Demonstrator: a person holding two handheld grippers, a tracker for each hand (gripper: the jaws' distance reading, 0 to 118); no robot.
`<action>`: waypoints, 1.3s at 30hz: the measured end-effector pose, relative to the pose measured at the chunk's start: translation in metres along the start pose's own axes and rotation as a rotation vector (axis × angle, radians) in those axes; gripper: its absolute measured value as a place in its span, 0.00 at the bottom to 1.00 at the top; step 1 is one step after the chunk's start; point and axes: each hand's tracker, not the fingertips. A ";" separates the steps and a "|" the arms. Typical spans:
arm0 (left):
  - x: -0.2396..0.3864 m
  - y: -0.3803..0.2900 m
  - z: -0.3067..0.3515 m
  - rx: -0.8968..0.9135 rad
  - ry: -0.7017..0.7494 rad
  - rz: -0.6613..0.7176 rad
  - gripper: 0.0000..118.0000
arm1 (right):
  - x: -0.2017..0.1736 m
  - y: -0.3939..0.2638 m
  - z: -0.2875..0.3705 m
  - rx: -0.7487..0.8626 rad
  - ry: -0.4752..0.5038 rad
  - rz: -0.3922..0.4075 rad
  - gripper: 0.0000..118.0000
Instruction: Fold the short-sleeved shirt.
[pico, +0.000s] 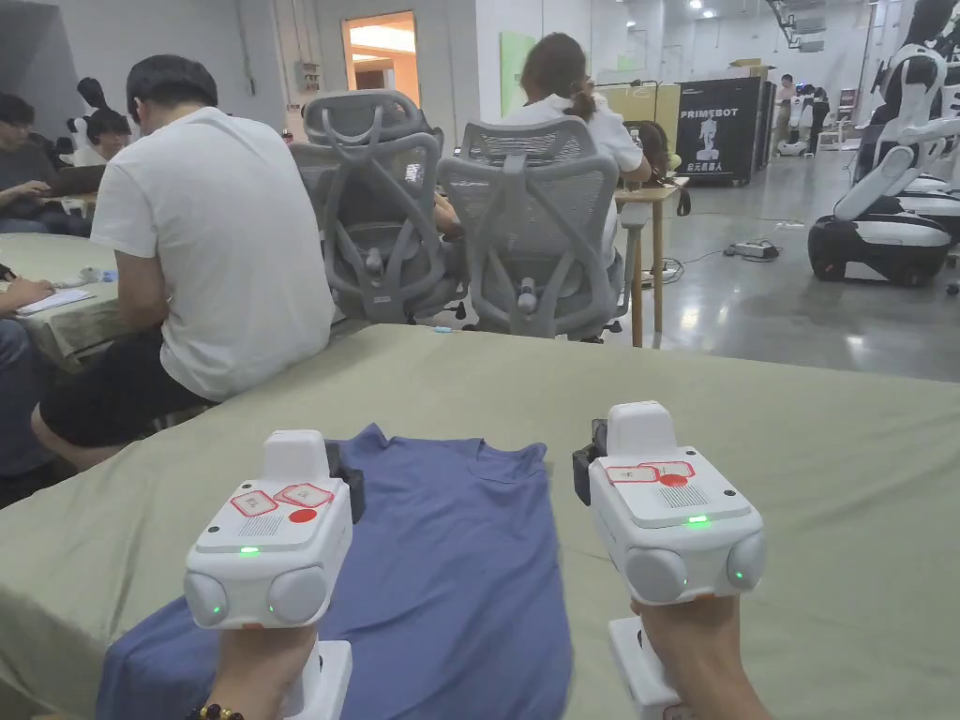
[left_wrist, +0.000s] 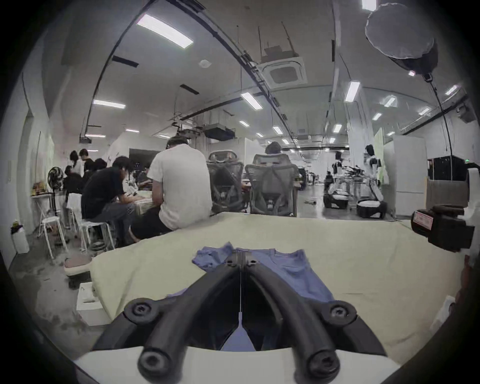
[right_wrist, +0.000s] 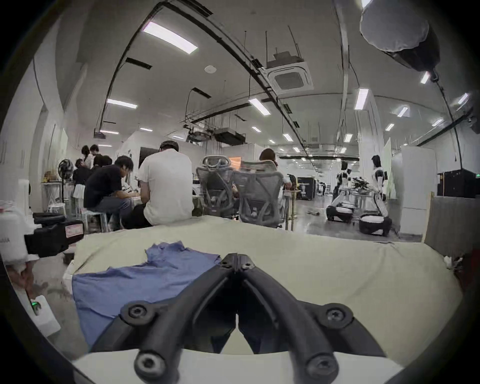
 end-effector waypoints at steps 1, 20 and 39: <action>0.004 0.002 -0.005 -0.022 -0.019 -0.007 0.00 | 0.001 0.000 -0.001 0.000 -0.002 0.003 0.00; 0.114 -0.069 -0.281 -0.612 -0.275 -0.176 0.99 | 0.049 -0.053 -0.063 -0.061 -0.010 0.020 0.00; 0.118 0.037 -0.238 -0.459 -0.407 -0.191 0.01 | 0.109 -0.058 -0.045 -0.095 -0.076 -0.032 0.00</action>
